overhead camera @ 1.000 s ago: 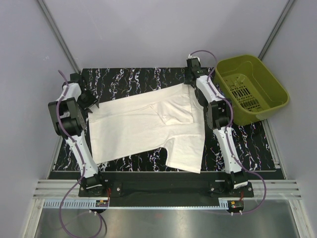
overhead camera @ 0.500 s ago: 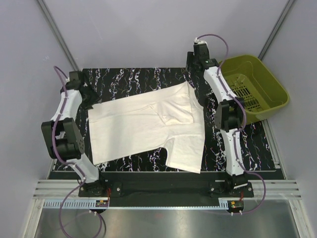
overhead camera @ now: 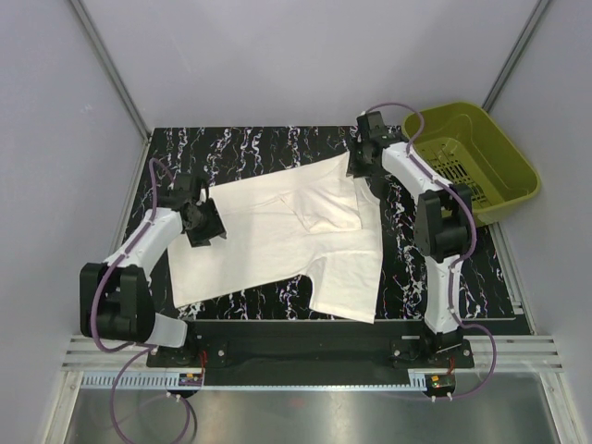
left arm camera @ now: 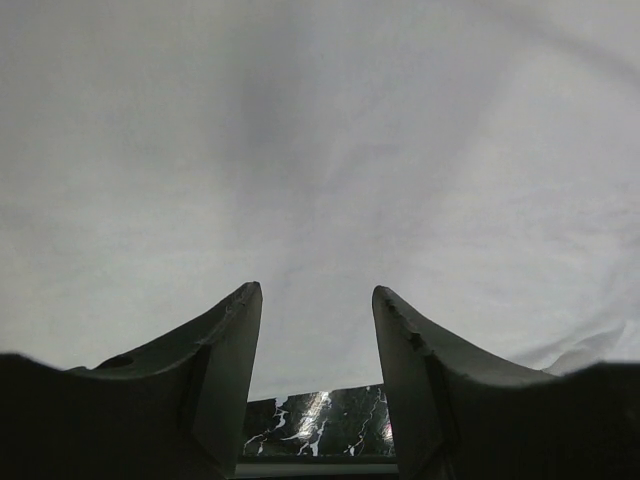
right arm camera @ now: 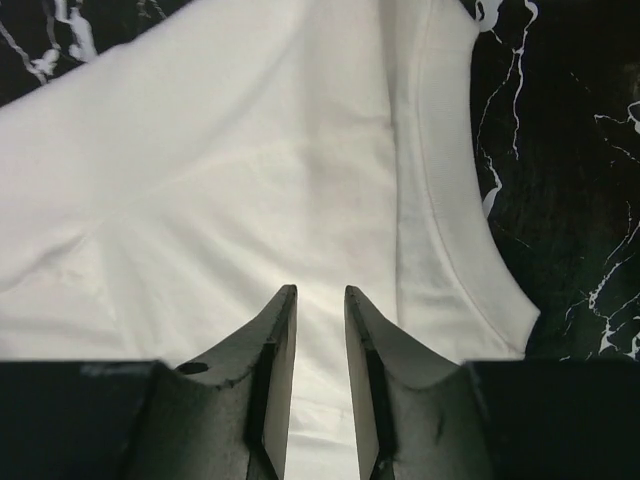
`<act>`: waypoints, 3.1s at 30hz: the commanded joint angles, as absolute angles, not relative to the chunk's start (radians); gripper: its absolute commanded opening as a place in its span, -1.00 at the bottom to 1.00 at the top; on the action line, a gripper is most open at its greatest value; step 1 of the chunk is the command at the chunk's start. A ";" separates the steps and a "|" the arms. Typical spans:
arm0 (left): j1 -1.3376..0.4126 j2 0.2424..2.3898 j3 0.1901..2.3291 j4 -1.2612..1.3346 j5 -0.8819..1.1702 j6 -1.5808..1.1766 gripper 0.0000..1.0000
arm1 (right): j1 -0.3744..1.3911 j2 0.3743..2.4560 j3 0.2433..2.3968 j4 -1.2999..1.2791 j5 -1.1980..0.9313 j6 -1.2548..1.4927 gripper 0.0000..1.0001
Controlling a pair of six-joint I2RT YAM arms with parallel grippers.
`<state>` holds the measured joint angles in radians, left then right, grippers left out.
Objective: Fold and stack the t-shirts
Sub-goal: Fold the tshirt
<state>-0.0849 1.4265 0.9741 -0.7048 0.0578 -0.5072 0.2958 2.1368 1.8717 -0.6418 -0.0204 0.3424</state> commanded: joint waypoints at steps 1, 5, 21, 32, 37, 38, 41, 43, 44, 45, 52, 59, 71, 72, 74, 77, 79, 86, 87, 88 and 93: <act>-0.104 1.353 0.959 -0.707 0.069 -0.506 0.07 | 0.302 2.173 1.878 -0.598 0.041 0.338 -0.33; -0.118 1.310 0.940 -0.738 0.054 -0.508 0.07 | 0.305 2.247 1.925 -0.603 0.067 0.334 -0.22; -0.118 1.410 1.103 -0.804 -0.031 -0.477 0.07 | 0.216 2.577 2.368 -0.779 0.339 0.224 -0.10; -0.117 1.430 1.145 -0.810 -0.017 -0.474 0.07 | 0.299 2.287 2.235 -0.810 0.089 0.284 -0.06; -0.117 1.365 1.057 -0.798 -0.009 -0.472 0.06 | 0.365 2.162 1.982 -0.747 -0.084 0.373 -0.57; -0.117 1.359 1.046 -0.799 -0.012 -0.472 0.06 | 0.371 2.151 1.914 -0.729 -0.110 0.388 -0.67; -0.110 1.324 1.023 -0.801 -0.021 -0.491 0.06 | 0.374 2.138 1.846 -0.707 -0.182 0.422 -0.74; -0.100 1.315 1.016 -0.805 -0.017 -0.505 0.05 | 0.380 2.129 1.803 -0.695 -0.186 0.423 -0.73; -0.098 1.304 1.011 -0.807 -0.015 -0.509 0.05 | 0.382 2.125 1.790 -0.678 -0.190 0.425 -0.71; -0.097 1.299 1.009 -0.808 -0.014 -0.511 0.06 | 0.383 2.126 1.778 -0.673 -0.190 0.425 -0.70; -0.094 1.264 0.996 -0.821 -0.015 -0.515 0.05 | 0.383 2.131 1.720 -0.663 -0.153 0.356 -0.68; -0.071 1.247 1.002 -0.856 -0.049 -0.577 0.07 | 0.416 2.120 1.641 -0.620 -0.253 0.351 -0.68; 0.090 1.161 0.890 -1.006 -0.132 -0.816 0.10 | 0.426 1.715 1.441 -0.806 -0.088 0.379 -0.04; 0.119 1.160 0.865 -1.021 -0.123 -0.845 0.09 | 0.426 1.657 1.398 -0.810 -0.087 0.396 0.22; 0.208 1.151 0.783 -0.994 -0.050 -0.883 0.07 | 0.426 1.512 1.243 -0.767 -0.156 0.438 0.36; 0.281 1.143 0.707 -0.951 -0.028 -0.922 -0.16 | 0.426 1.401 1.083 -0.718 -0.239 0.480 0.42; 0.288 1.140 0.700 -0.947 -0.031 -0.922 -0.25 | 0.426 1.368 1.022 -0.719 -0.265 0.474 0.41; 0.290 1.169 0.674 -0.959 -0.086 -0.887 -0.04 | 0.425 1.244 0.902 -0.686 -0.302 0.471 0.40; 0.288 1.170 0.663 -0.933 -0.081 -0.876 -0.04 | 0.426 1.238 0.894 -0.687 -0.304 0.469 0.40; 0.288 1.178 0.652 -0.924 -0.077 -0.870 -0.04 | 0.426 1.232 0.887 -0.687 -0.304 0.466 0.40; 0.287 1.247 0.603 -0.868 -0.009 -0.848 -0.08 | 0.426 1.224 0.864 -0.699 -0.273 0.479 0.39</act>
<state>0.2832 1.2240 0.6182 -0.9192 -0.0521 -0.8677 0.4240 1.2507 0.8753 -0.7219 -0.2741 0.4614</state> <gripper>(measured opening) 0.462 0.701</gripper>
